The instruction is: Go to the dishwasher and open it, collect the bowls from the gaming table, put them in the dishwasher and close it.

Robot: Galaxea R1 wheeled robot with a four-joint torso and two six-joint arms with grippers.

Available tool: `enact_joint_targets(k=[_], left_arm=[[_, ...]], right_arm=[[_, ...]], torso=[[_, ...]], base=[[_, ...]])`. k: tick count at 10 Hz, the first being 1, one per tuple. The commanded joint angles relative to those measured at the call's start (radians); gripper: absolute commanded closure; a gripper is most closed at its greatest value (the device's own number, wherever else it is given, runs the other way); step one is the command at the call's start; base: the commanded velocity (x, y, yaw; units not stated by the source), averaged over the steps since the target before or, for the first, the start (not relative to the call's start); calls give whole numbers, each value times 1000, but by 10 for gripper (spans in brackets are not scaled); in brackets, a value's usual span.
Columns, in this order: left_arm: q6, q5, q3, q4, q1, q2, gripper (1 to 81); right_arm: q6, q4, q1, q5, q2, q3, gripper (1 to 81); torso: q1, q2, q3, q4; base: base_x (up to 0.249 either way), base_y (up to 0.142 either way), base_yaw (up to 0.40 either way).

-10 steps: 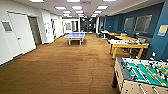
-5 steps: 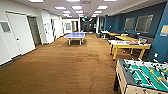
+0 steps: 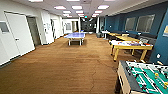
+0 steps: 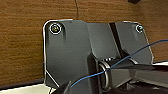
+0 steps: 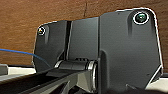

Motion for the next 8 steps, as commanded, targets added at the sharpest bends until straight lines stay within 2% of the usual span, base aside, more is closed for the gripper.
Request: enact_joint_targets(k=[1,8], left_arm=[[-3,49,3,-1,-51,-10,10],[-3,61,2,0,-53,-7,10]], right_arm=[[-4,-8,56,-48,6,8,10],[-4,-8,56,-48,6,8,10]], torso=[[0,0,0,0],[0,0,0,0]], base=[[172,0,0],[176,0,0]])
